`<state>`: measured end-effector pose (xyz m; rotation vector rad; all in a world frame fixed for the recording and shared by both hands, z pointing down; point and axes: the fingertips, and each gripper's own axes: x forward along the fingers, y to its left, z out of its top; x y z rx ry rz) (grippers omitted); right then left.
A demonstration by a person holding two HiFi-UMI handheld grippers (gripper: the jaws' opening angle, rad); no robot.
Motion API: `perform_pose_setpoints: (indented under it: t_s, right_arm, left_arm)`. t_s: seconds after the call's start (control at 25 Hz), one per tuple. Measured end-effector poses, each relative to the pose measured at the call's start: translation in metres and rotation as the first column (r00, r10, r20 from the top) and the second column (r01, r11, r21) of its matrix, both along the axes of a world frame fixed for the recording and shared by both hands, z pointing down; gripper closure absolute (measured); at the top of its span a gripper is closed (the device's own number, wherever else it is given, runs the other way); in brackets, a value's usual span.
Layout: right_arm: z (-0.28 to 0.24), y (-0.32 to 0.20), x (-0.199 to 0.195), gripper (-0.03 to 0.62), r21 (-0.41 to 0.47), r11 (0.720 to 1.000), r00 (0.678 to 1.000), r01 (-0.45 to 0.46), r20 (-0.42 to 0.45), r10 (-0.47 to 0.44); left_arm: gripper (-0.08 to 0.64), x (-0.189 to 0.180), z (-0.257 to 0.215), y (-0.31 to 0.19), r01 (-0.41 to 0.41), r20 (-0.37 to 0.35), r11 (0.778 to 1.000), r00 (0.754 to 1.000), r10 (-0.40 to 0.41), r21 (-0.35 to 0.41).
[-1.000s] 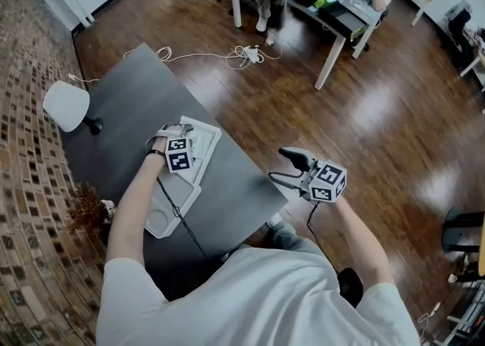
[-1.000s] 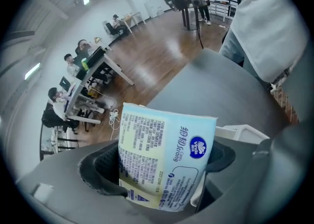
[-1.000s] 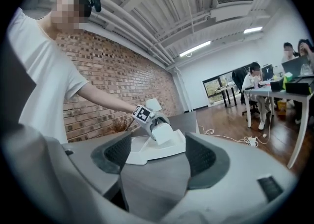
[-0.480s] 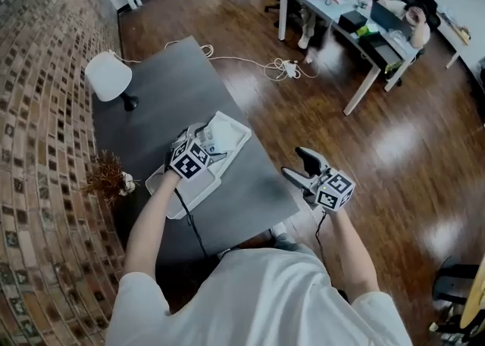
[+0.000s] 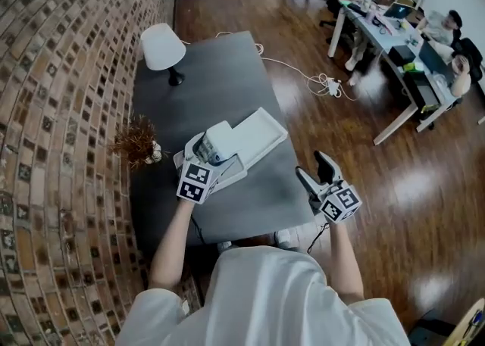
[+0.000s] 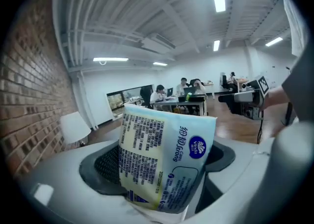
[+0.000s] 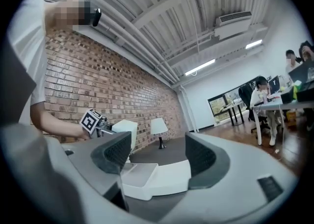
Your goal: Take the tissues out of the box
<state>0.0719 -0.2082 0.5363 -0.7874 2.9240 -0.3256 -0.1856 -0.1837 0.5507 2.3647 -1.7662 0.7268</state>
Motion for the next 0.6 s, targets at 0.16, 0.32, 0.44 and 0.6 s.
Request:
perform_pose_setpoints:
  t_s: [0.16, 0.32, 0.44, 0.6]
  right_arm:
    - [-0.008, 0.012, -0.028, 0.236, 0.041, 0.999, 0.999, 0.026, -0.02, -0.025]
    - [-0.01, 0.021, -0.052, 0.237, 0.058, 0.998, 0.999, 0.026, -0.031, -0.025]
    - [-0.008, 0.024, -0.067, 0.236, 0.05, 0.999, 1.0, 0.015, -0.027, -0.014]
    - [-0.009, 0.022, -0.08, 0.236, 0.027, 0.999, 0.999, -0.037, 0.016, 0.036]
  left_arm:
    - [0.098, -0.016, -0.011, 0.04, 0.138, -0.1, 0.988, 0.986, -0.131, 0.068]
    - [0.098, -0.021, -0.021, 0.071, 0.234, -0.173, 0.962, 0.962, -0.209, 0.139]
    - [0.098, -0.025, -0.024, 0.092, 0.3, -0.214, 0.938, 0.941, -0.261, 0.176]
    - [0.1, -0.03, -0.016, 0.112, 0.347, -0.248, 0.92, 0.922, -0.299, 0.183]
